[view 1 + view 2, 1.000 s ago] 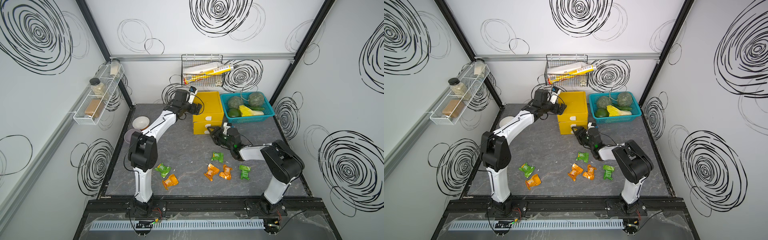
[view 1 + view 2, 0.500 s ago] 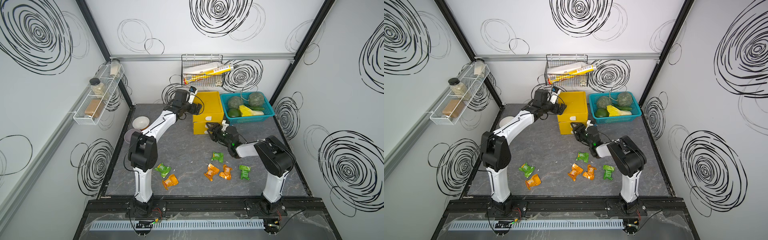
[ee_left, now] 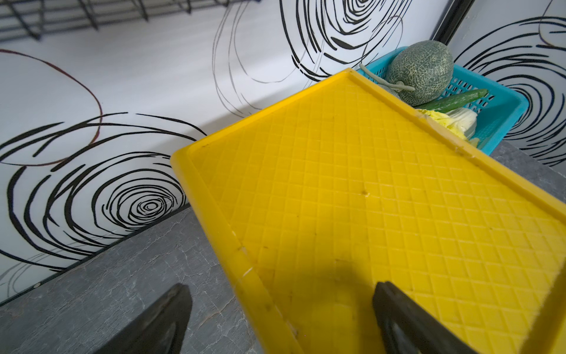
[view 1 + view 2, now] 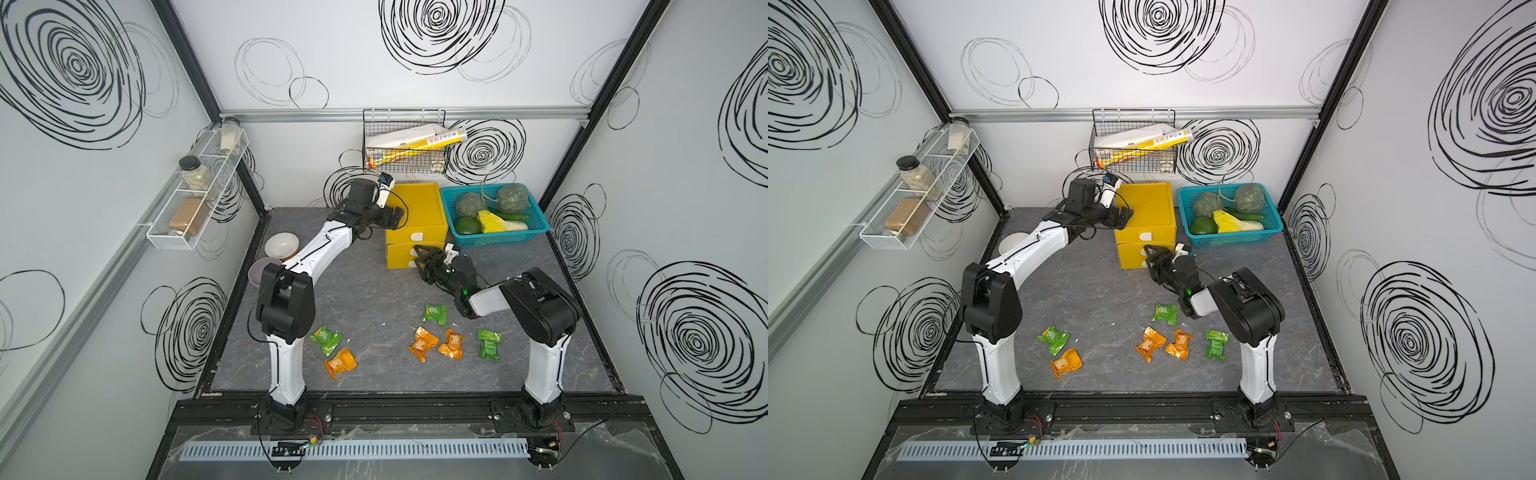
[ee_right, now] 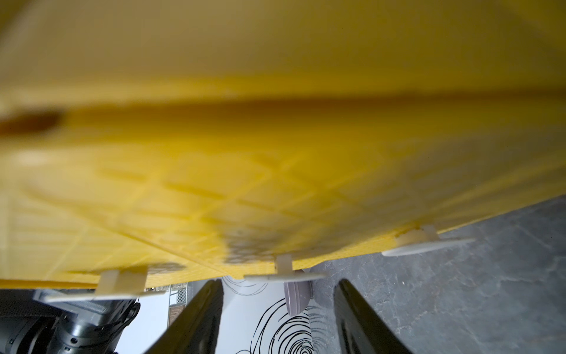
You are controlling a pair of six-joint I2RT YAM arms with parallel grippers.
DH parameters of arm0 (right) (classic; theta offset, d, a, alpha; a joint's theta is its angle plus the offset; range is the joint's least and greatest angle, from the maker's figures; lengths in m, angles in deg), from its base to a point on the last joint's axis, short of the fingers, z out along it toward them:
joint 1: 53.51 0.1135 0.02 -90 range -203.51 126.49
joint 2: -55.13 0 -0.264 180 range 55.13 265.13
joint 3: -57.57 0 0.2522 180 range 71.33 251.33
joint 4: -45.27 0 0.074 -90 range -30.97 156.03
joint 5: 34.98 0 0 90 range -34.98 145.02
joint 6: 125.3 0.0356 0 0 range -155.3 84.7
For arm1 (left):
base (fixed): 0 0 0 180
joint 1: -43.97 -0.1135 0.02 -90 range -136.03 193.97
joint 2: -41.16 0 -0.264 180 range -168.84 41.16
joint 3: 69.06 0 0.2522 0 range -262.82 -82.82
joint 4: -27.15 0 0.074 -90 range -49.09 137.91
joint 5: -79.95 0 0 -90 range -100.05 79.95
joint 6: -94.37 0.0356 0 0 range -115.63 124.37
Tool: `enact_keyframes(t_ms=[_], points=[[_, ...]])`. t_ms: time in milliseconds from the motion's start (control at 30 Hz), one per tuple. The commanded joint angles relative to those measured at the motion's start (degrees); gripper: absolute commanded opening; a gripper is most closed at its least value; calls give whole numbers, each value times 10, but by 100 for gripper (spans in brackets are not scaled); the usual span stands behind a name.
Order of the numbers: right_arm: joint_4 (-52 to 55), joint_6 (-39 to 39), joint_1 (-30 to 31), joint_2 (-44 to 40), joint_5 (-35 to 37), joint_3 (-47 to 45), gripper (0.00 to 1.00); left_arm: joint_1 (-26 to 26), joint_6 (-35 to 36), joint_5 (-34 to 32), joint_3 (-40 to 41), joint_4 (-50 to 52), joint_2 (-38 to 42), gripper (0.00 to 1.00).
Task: Place the cookies into the drawer by color
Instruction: Open the drawer in the storage box.
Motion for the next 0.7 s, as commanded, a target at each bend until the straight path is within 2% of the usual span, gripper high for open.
enact_keyframes(t_ms=[0,667], points=[[-25,4,-2,11,17,-1,61,0,7,3,13,38,11,99],[-35,7,-4,38,24,38,55,0,4,8,11,39,11,99]])
